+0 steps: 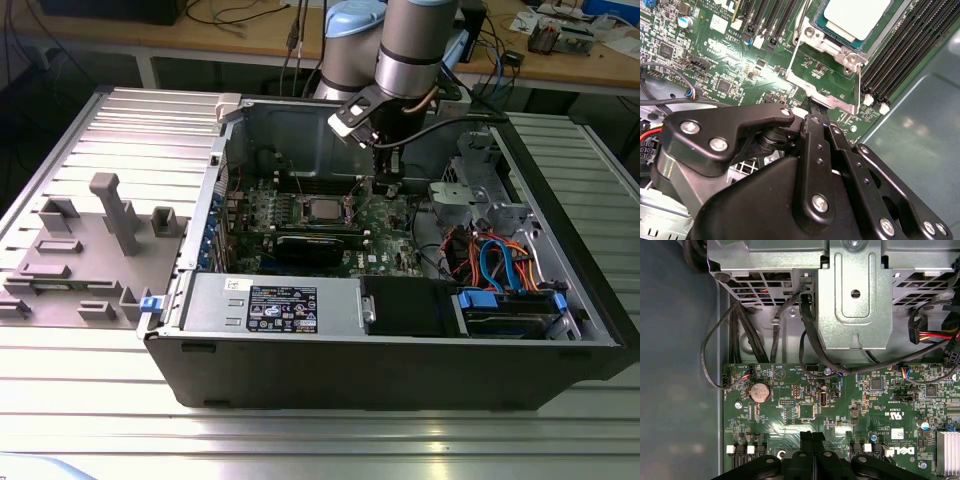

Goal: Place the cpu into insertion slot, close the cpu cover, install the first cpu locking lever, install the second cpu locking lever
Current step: 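Close the cpu cover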

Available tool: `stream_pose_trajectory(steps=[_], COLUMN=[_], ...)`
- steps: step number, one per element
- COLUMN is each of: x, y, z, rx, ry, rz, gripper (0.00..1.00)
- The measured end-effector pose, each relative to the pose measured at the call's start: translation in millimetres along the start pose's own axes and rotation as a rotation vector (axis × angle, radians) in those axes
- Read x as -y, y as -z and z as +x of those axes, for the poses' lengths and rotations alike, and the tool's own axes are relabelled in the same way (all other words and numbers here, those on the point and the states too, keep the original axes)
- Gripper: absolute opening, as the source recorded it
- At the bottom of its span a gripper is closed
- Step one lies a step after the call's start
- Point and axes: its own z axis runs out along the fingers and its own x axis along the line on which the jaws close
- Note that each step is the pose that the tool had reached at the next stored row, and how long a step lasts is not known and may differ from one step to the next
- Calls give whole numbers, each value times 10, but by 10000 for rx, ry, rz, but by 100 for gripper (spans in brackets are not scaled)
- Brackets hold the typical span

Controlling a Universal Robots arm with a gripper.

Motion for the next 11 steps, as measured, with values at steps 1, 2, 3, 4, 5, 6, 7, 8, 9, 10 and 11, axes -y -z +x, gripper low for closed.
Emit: stream_pose_trajectory(steps=[1,2,3,4,5,6,7,8,9,10,11], x=[1,3,5,7,9,11,14,16,20,22,27], y=[0,0,0,0,0,0,0,0,0,0,0], z=[0,0,0,0,0,0,0,0,0,0,0], rx=[0,0,0,-1,0,0,0,0,0,0,0], ry=[-1,-2,-3,-1,-1,-1,0,0,0,0,0], rz=[-1,0,0,-1,0,-1,-1,0,0,0,0], gripper=[11,11,11,11,11,11,11,11,11,11,11])
